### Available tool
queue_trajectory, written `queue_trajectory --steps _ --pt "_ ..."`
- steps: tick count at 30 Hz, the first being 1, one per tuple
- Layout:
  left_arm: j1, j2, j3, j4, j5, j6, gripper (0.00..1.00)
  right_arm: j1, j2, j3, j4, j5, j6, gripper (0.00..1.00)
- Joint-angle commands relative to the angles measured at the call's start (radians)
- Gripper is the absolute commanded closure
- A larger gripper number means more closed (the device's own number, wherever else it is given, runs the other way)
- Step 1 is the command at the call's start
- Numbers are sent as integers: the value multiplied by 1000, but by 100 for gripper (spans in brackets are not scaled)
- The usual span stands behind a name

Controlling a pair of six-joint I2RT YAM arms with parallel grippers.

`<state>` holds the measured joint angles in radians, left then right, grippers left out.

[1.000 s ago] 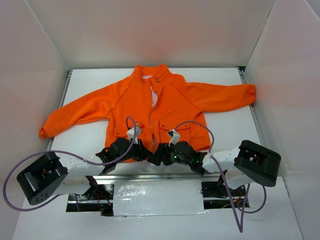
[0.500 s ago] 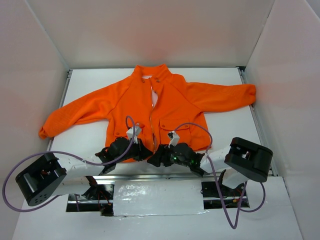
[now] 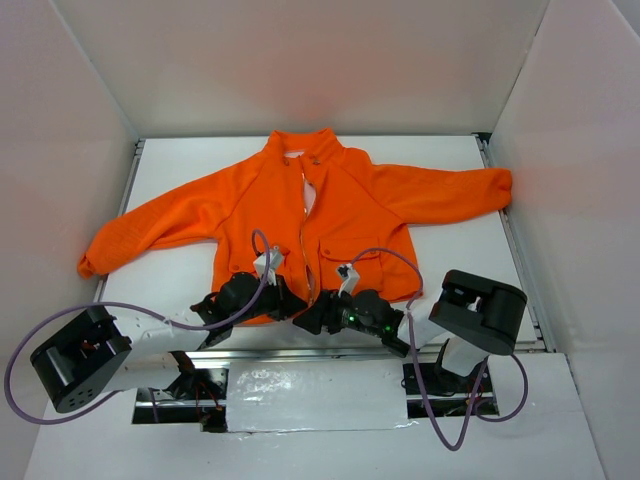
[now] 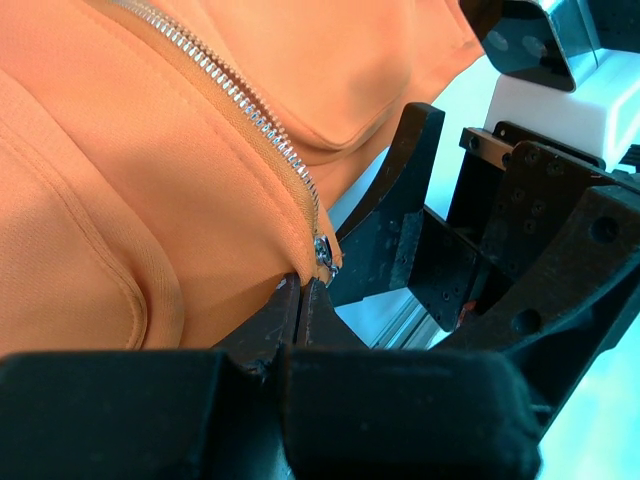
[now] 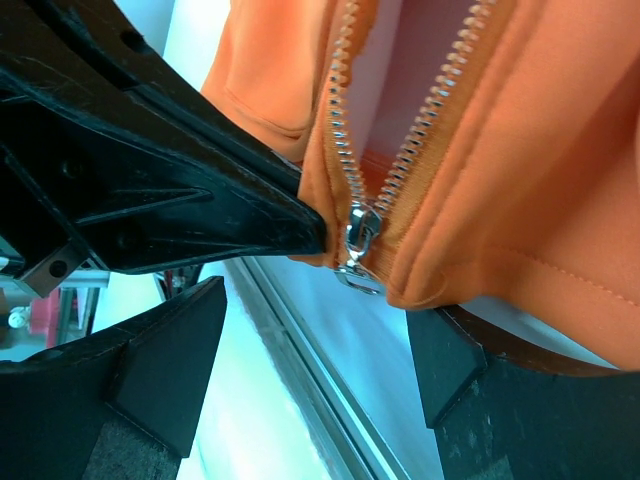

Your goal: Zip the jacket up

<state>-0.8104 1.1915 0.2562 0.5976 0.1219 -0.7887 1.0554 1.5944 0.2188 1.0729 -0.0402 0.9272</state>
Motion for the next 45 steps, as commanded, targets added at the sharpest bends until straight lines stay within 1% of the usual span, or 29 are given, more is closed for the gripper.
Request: queue_trajectory --steps 1,7,14,17,21,29,34,36,37,45 --pt "-10 -6 41 39 38 5 100 -3 -1 4 96 5 -14 21" --pt "-10 6 43 37 35 3 100 -5 -27 -1 93 22 -22 23" --pt "-10 13 40 51 32 0 100 -3 -59 -61 154 71 5 24" --pt "-10 14 40 56 32 -1 100 -5 -73 -56 136 66 5 28" --pt "-10 14 38 59 33 -3 100 -2 -67 -64 170 68 12 28" --pt "-10 11 43 60 35 -4 100 -5 -50 -52 174 65 15 29" --pt "-9 16 45 56 28 -1 100 -3 -66 -65 176 65 16 37" --pt "-10 17 43 59 30 -1 100 -2 -82 -70 174 65 18 38" --pt "-10 20 44 60 30 -4 100 -3 -89 -75 173 65 18 41" --pt "-10 30 48 71 41 -6 100 -3 -100 -81 157 85 19 45"
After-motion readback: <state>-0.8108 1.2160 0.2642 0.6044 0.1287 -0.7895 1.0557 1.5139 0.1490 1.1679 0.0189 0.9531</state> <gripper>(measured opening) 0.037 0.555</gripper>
